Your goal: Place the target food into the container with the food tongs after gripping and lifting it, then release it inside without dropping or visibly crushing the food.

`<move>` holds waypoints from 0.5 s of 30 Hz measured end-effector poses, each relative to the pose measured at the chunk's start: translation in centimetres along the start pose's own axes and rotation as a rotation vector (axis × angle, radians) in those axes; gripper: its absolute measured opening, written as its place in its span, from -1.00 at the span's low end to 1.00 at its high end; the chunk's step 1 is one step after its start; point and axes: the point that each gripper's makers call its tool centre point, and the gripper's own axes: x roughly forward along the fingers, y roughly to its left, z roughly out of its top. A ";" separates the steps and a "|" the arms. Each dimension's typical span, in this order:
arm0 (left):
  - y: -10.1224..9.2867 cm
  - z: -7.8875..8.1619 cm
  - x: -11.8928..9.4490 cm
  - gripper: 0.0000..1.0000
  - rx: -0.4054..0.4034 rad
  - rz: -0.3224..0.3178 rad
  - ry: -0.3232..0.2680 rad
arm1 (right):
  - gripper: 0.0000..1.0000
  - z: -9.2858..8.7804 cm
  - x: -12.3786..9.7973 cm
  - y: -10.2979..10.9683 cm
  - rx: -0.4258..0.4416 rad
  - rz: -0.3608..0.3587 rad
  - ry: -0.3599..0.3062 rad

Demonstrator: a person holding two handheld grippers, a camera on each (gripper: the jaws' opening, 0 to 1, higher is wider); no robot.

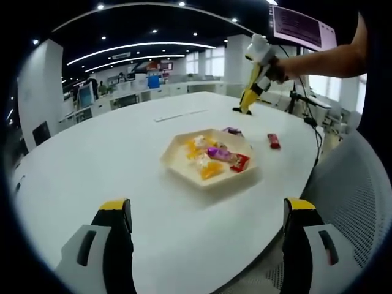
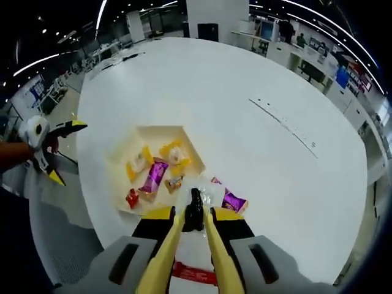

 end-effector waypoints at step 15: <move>-0.1 -0.2 0.0 0.99 0.012 -0.001 0.010 | -0.57 6.1 2.9 6.2 -0.085 0.084 -0.025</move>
